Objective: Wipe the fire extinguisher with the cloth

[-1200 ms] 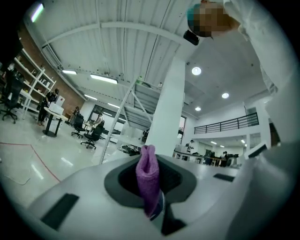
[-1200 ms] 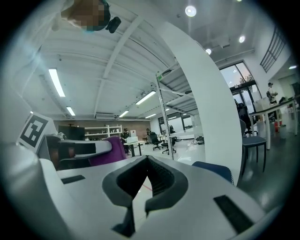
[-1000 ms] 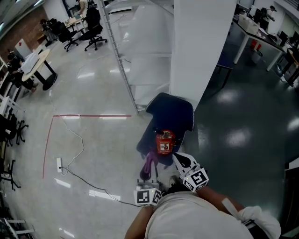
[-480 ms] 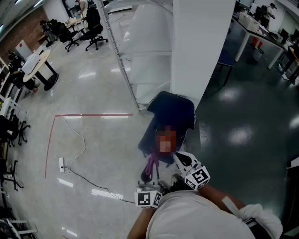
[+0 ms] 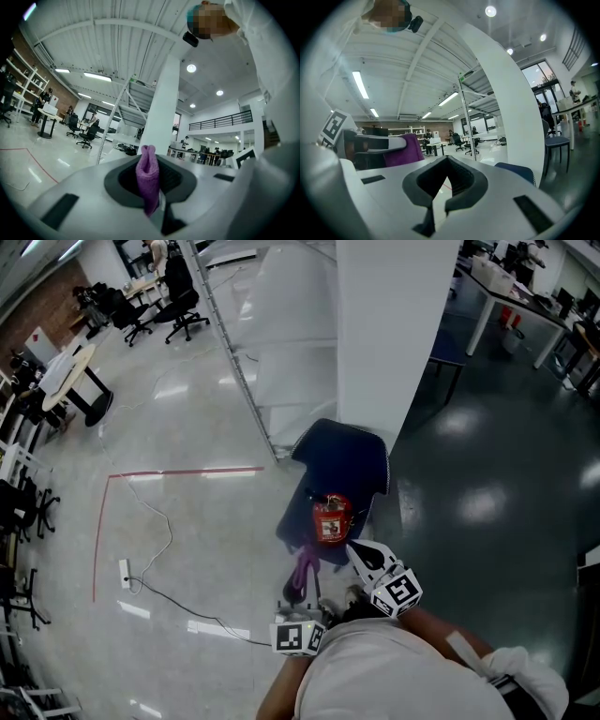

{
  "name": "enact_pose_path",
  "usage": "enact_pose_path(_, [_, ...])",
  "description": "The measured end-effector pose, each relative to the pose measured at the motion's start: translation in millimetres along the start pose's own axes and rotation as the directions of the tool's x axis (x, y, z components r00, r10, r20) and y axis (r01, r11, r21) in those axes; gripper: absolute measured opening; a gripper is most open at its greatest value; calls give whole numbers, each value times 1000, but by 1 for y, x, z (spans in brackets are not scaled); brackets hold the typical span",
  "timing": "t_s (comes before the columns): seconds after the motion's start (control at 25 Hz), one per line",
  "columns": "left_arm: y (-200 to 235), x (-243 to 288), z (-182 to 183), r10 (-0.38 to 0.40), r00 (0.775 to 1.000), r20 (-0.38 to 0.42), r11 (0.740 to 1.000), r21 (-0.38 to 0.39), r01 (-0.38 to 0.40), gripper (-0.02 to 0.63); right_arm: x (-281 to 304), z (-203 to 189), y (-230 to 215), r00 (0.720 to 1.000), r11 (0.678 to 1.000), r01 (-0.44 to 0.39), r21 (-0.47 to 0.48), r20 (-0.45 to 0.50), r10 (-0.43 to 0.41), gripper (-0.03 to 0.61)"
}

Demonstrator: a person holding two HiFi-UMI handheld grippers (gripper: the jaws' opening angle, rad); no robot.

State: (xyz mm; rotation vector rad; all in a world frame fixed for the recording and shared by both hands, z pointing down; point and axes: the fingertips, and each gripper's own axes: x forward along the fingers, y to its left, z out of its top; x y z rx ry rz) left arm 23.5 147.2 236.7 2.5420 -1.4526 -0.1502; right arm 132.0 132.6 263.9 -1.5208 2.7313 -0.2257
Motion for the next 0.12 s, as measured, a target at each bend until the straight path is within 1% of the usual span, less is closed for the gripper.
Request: enact_pose_path(0.12, [3, 1, 1, -5, 1000, 5, 1000, 6, 5, 51, 2, -1, 1, 1000, 1000, 6, 0, 0, -6, 14])
